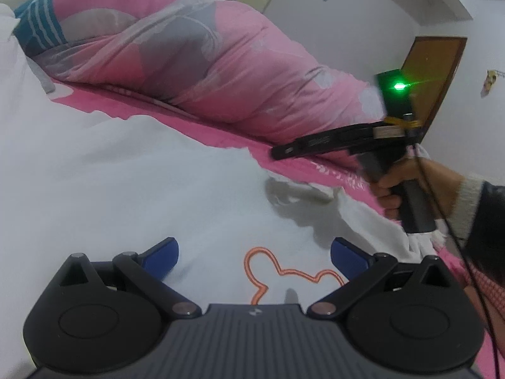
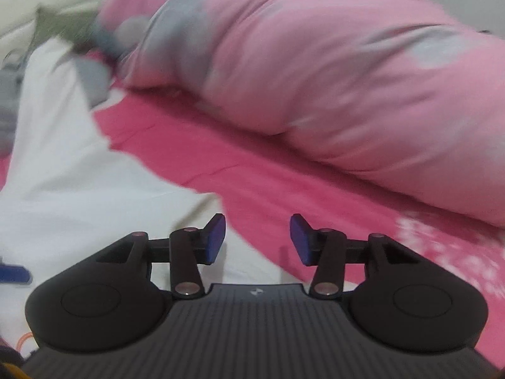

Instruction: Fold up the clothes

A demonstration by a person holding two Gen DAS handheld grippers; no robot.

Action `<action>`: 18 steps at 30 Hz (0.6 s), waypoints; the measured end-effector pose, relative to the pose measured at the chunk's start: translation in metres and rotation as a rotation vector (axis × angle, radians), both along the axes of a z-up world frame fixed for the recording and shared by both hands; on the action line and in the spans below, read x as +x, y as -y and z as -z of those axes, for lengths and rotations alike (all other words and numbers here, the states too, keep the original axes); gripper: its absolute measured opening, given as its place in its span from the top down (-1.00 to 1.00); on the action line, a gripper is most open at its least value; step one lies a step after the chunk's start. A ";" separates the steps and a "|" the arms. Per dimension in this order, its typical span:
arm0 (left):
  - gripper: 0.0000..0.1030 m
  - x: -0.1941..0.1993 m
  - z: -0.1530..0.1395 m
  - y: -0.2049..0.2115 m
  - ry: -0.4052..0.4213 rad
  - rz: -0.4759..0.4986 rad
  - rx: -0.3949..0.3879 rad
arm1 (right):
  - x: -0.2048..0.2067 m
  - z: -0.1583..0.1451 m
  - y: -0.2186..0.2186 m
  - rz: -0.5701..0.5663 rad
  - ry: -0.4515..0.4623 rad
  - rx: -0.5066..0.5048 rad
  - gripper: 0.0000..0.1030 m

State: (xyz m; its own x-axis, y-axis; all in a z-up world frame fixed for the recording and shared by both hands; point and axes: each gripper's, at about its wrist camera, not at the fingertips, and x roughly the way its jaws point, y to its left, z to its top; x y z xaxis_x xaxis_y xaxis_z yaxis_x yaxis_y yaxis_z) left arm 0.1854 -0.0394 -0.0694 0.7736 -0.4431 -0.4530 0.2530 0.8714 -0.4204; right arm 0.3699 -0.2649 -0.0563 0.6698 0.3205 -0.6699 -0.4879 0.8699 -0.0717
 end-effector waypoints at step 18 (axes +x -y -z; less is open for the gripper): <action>-1.00 -0.004 0.002 -0.006 0.017 -0.021 -0.030 | 0.006 0.007 -0.052 -0.089 0.167 -0.101 0.96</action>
